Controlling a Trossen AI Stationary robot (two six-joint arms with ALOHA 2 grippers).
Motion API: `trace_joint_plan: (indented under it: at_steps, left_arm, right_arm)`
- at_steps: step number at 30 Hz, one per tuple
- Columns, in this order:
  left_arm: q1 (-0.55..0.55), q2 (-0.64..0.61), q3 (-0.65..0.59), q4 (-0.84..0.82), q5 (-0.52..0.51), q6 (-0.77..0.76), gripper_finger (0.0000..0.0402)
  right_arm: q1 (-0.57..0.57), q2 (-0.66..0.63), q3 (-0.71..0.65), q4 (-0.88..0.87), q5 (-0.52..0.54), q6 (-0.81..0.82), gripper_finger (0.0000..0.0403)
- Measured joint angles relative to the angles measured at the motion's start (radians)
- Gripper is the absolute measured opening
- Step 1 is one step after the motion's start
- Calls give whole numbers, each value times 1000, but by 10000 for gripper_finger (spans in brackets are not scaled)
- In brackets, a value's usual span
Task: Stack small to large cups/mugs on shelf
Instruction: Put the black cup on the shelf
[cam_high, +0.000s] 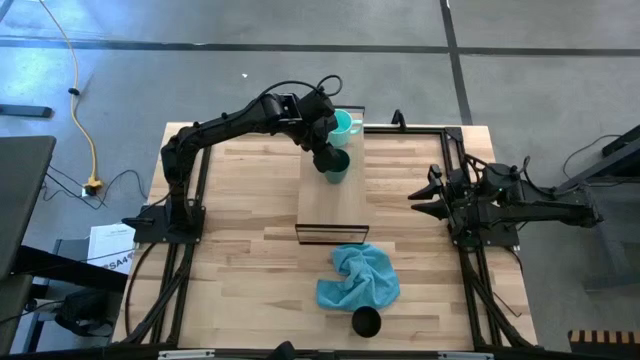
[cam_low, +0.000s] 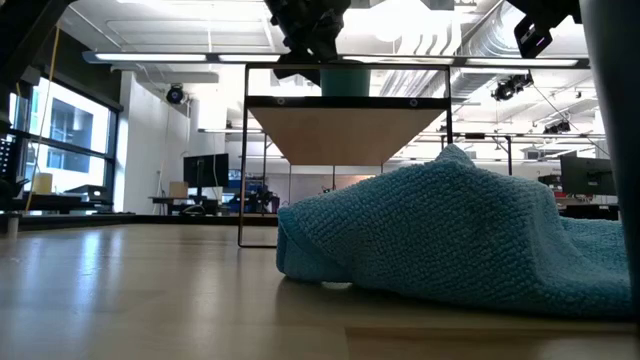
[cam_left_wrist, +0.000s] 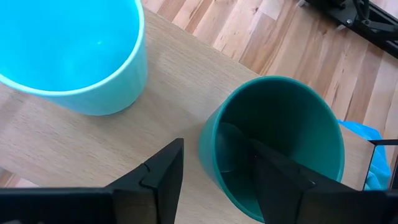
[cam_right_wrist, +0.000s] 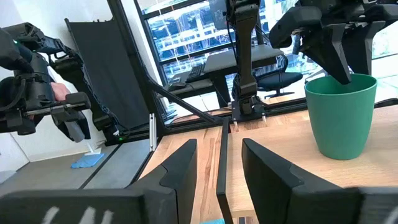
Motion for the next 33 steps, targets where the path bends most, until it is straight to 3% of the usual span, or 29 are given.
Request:
trace_joint_plan:
  at_steps: [12, 29, 33]
  left_arm:
    - [0, -31, 8, 8, -14, 5, 163]
    - [-1, -37, 320, -97, 10, 55, 163]
    - [-1, -68, 313, -106, 55, 101, 163]
  right_arm:
    - [0, 0, 0, -5, 0, -1, 119]
    - [0, 0, 0, -3, 0, 10, 119]
    - [0, 0, 0, 5, 0, 31, 119]
